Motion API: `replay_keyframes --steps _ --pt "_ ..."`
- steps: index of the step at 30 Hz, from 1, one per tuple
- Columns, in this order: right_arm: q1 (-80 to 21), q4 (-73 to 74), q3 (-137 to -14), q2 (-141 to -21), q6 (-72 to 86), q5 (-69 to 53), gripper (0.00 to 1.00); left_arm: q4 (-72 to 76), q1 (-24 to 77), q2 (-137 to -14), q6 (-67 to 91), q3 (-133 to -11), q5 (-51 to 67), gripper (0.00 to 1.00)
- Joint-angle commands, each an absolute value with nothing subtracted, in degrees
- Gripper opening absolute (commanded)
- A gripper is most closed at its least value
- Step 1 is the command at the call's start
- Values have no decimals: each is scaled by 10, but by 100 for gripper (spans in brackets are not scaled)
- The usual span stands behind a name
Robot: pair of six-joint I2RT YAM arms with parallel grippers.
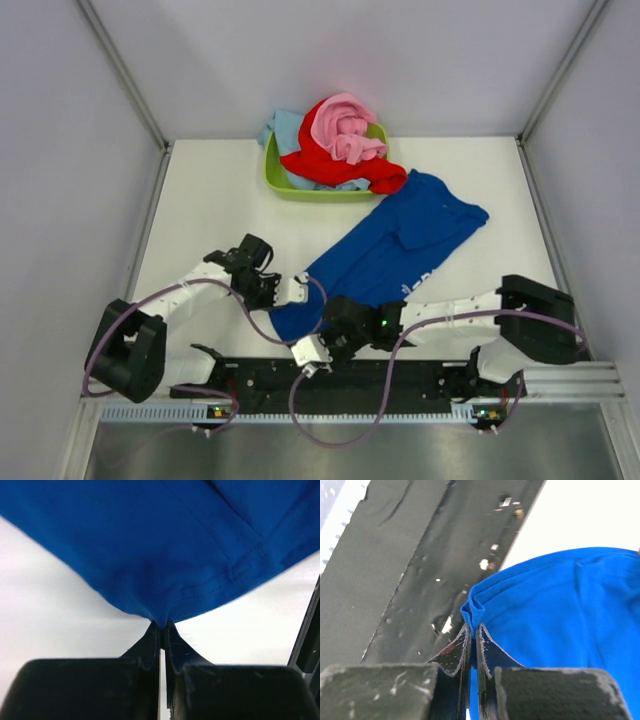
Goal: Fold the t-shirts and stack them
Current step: Grab the bottom of the folded rectangular tshirt with both arms, then fold the folded rectangular tshirt in 1/3 of the way
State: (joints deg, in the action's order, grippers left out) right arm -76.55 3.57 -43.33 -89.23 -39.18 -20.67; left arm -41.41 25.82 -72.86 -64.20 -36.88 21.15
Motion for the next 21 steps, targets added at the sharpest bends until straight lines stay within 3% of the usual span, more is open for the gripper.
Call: replay_keyframes --steps 1,10,16,21 --pt "-715 25 -418 -774 -285 -184 0 -422 267 -742 -542 -459 223 0" --pt "-525 57 -330 -585 -179 -83 0 -405 320 -891 -391 -692 206 0" --pt "-440 97 -340 -596 -168 58 0 -412 349 -1051 -339 -905 177 0" --pt "-368 97 -338 -608 -154 96 0 -397 369 -1136 -338 -1003 173 0"
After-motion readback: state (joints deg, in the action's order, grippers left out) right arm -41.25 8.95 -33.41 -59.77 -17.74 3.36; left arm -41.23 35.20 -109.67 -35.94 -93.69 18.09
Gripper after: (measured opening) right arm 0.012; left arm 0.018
